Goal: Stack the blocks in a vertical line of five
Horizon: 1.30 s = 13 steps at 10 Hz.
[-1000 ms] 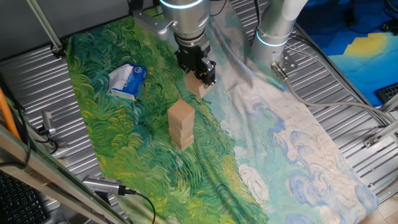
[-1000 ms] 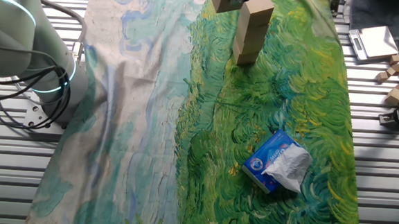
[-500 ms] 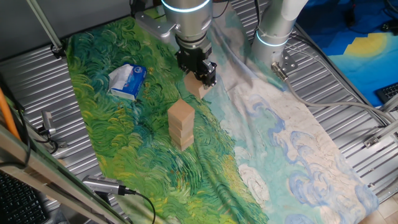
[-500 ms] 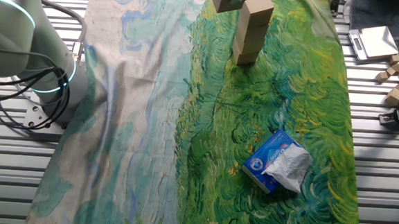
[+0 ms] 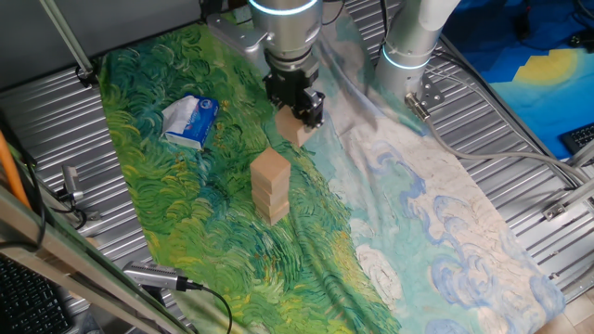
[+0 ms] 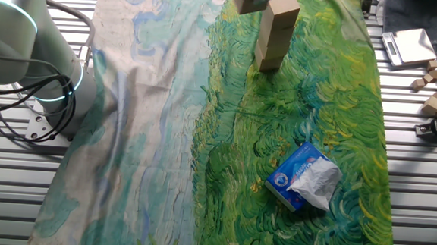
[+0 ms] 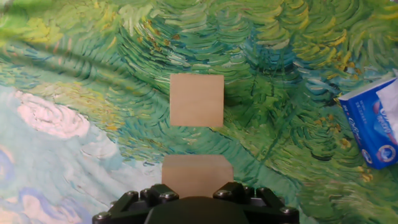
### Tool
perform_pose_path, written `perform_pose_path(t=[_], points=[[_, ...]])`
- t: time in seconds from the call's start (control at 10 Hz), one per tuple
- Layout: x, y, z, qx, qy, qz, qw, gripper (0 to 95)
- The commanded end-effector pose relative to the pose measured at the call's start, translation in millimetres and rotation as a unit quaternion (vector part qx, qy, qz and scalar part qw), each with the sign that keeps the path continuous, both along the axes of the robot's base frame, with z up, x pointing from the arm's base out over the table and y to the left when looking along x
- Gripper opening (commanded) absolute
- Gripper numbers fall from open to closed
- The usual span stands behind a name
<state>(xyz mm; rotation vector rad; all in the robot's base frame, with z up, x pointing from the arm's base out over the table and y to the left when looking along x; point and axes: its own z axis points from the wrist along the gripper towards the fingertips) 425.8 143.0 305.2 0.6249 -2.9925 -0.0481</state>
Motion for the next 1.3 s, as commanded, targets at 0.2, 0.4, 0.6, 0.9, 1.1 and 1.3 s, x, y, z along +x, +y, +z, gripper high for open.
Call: perform_pose_path(t=[0.2,0.4,0.6,0.9,1.1,1.3], points=[[22.3,7.8,4.3,-0.006,0.003,-0.002,1.0,0.0],[30.8,14.4,2.0,-0.008,-0.001,-0.001,1.0,0.0],[39.8,17.3,1.1,-0.009,-0.004,0.003,0.9999,0.0],[54.8,19.0,0.2,-0.009,-0.008,0.008,0.9999,0.0],[60.4,23.3,-4.6,-0.013,-0.011,0.01,0.9998,0.0],[62.9,23.0,-10.2,-0.014,-0.013,0.012,0.9998,0.0]])
